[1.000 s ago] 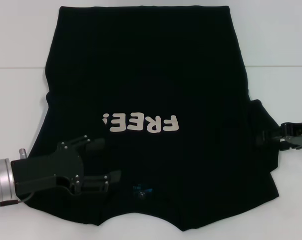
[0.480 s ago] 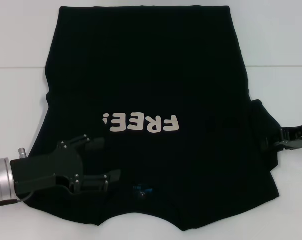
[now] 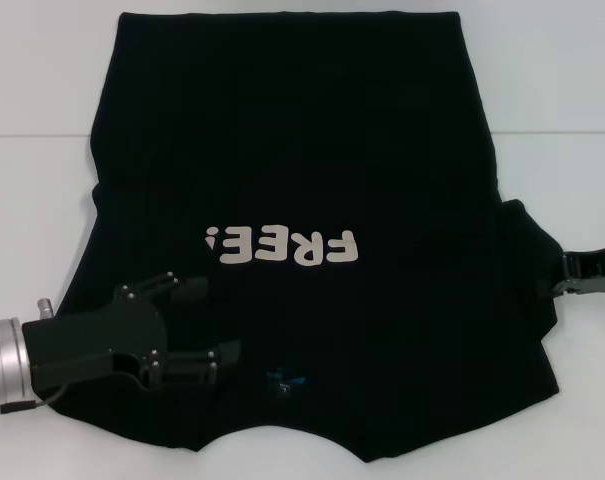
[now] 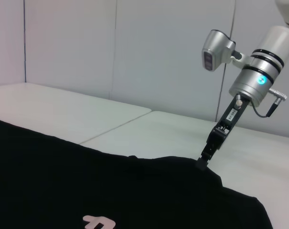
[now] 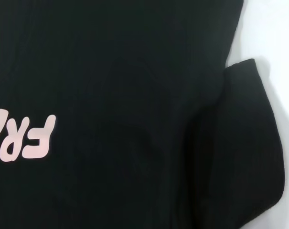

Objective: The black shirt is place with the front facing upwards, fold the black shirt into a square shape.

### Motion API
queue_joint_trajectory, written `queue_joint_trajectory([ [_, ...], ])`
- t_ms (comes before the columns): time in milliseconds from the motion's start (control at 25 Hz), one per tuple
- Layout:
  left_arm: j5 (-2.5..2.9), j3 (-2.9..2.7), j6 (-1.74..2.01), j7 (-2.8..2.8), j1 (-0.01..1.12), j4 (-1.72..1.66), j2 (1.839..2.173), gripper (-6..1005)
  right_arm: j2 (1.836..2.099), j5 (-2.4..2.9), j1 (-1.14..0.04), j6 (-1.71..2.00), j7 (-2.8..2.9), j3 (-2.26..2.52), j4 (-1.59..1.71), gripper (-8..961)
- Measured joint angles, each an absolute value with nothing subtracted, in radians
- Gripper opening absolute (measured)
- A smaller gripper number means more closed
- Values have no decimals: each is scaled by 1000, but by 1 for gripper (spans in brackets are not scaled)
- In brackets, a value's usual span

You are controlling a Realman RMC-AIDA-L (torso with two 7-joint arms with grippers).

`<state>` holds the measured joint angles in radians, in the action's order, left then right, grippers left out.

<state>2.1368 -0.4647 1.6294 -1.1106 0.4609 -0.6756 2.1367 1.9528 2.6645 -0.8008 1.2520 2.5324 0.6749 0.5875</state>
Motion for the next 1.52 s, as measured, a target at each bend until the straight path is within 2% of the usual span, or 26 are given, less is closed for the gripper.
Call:
queue_joint_trajectory([
  [80,2137,-465,1628,-1111,462,-668,2134,937,1953,2665,-801,1252,2532,675,589,25],
  [600,2130,-465,1628,-1120,461,-653,2127,936,1935,2658,-778,1284,2523,666,693,4],
  [1520,2130,-463,1627,-1134,460,-654,2120,936,1994,2634,-898,1355,2422,829,777,9],
])
